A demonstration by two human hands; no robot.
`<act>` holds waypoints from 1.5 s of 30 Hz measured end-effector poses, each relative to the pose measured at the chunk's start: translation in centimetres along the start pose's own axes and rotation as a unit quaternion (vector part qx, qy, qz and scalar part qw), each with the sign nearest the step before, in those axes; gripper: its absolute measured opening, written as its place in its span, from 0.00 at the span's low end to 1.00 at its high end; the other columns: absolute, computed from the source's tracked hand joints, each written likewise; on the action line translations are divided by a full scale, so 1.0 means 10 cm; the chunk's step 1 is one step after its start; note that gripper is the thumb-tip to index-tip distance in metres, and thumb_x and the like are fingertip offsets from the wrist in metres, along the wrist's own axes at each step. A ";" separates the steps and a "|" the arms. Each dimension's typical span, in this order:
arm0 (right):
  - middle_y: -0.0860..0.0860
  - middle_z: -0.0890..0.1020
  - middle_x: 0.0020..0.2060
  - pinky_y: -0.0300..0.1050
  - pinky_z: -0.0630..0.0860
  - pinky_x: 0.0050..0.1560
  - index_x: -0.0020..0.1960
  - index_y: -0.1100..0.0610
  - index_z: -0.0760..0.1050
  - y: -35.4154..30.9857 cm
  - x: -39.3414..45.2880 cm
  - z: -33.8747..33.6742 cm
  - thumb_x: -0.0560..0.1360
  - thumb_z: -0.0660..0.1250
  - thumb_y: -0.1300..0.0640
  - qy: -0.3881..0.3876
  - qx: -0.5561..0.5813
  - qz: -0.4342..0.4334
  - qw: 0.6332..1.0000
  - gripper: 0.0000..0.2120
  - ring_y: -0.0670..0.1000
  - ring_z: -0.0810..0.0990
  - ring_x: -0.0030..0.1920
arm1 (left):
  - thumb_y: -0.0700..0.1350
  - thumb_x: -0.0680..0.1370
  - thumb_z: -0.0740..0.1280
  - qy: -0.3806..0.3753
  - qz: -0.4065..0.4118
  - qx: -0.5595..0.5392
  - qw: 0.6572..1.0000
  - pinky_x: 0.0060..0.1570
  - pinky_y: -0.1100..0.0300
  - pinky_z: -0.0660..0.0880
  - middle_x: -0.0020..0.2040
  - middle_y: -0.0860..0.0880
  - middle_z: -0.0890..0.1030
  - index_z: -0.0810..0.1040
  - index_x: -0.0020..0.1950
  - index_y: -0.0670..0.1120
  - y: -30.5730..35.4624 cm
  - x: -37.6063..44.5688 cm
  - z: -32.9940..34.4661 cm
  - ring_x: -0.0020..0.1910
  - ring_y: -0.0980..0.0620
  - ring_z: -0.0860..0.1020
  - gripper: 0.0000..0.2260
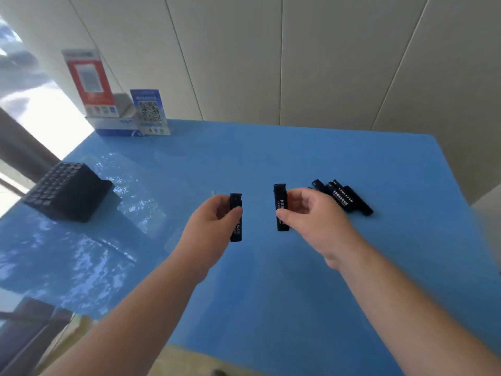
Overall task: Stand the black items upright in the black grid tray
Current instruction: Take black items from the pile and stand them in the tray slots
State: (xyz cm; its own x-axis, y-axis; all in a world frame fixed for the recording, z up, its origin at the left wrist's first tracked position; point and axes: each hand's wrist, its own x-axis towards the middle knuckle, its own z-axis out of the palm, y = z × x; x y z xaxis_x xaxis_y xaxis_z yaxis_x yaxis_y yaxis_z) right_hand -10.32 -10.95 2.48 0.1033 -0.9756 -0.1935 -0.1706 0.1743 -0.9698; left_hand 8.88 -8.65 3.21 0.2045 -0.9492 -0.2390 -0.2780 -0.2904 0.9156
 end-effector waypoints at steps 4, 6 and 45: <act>0.46 0.86 0.43 0.42 0.80 0.51 0.49 0.49 0.80 -0.05 -0.10 0.42 0.76 0.71 0.59 -0.022 -0.005 -0.029 0.999 0.05 0.45 0.84 0.46 | 0.46 0.79 0.67 0.046 -0.009 -0.019 0.999 0.47 0.59 0.77 0.41 0.59 0.84 0.81 0.50 0.56 -0.18 -0.21 -0.42 0.42 0.53 0.82 0.05; 0.45 0.85 0.43 0.47 0.81 0.54 0.50 0.48 0.80 -0.09 -0.16 0.68 0.76 0.71 0.56 -0.055 -0.016 -0.035 0.998 0.04 0.44 0.84 0.46 | 0.45 0.79 0.67 0.065 -0.009 -0.026 0.998 0.47 0.57 0.79 0.44 0.56 0.85 0.81 0.50 0.55 -0.25 -0.32 -0.64 0.44 0.51 0.84 0.05; 0.49 0.86 0.45 0.53 0.82 0.57 0.52 0.51 0.82 -0.80 0.09 4.81 0.77 0.72 0.57 -0.178 0.007 -0.123 0.976 0.04 0.50 0.85 0.49 | 0.40 0.79 0.67 0.199 0.005 -0.089 0.976 0.55 0.55 0.79 0.45 0.52 0.86 0.80 0.53 0.47 -1.41 -0.29 -4.62 0.45 0.52 0.85 0.05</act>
State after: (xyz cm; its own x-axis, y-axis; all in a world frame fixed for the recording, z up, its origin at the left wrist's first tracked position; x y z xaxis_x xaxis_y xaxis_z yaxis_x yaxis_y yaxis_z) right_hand 38.27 -6.83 2.90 0.4747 -0.8801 0.0094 -0.0849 -0.0564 -0.9948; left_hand 55.54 3.74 5.95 0.5603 -0.8198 -0.1182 -0.1223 -0.2230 0.9671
